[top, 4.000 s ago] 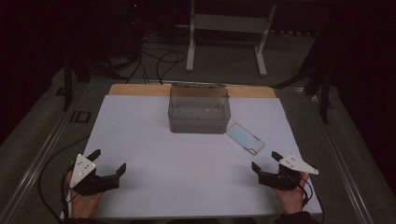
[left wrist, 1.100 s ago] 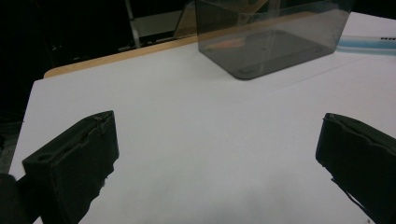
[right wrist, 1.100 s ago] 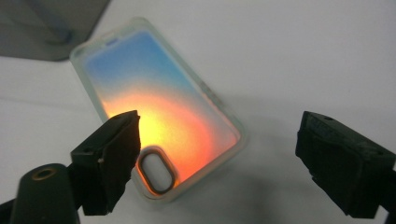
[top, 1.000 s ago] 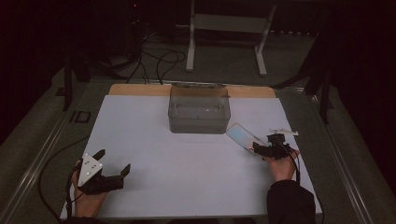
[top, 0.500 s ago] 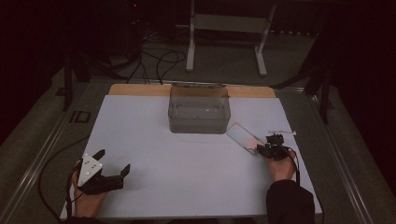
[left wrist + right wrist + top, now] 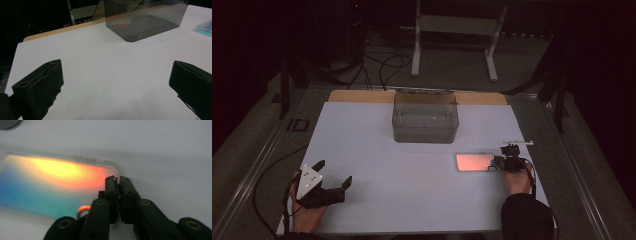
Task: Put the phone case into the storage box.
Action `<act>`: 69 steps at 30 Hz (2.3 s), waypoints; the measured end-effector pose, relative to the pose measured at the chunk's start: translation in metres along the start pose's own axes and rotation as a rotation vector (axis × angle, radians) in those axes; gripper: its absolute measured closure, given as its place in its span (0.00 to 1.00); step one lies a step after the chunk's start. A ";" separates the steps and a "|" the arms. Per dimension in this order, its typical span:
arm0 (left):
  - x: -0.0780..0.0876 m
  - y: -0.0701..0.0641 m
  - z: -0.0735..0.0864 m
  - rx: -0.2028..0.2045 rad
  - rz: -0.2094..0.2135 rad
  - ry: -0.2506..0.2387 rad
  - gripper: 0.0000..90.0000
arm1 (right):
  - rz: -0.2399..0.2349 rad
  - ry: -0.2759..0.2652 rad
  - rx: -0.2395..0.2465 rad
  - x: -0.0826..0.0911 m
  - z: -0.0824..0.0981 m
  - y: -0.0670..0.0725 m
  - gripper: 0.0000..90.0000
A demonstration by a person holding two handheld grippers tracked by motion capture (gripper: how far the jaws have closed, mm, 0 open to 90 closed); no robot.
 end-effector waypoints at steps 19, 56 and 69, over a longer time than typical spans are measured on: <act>-0.003 -0.004 -0.001 0.009 0.022 0.014 0.00 | -0.113 -0.062 0.039 0.007 0.002 0.018 0.98; -0.048 -0.056 -0.026 0.012 0.227 0.086 0.01 | -0.309 -0.219 0.338 0.040 -0.037 0.116 0.98; -0.074 -0.085 -0.035 -0.007 0.304 0.115 0.01 | -0.401 -0.285 0.455 0.055 -0.051 0.162 0.98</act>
Point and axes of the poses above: each handheld gripper's, and its own axes: x roughly backward along the jaws, z roughly out of its underside, y roughly to its left, the point moved 7 cm from there along -x, roughly forward along the jaws, and after that the axes turned 13 degrees about -y, right-handed, at the moved point
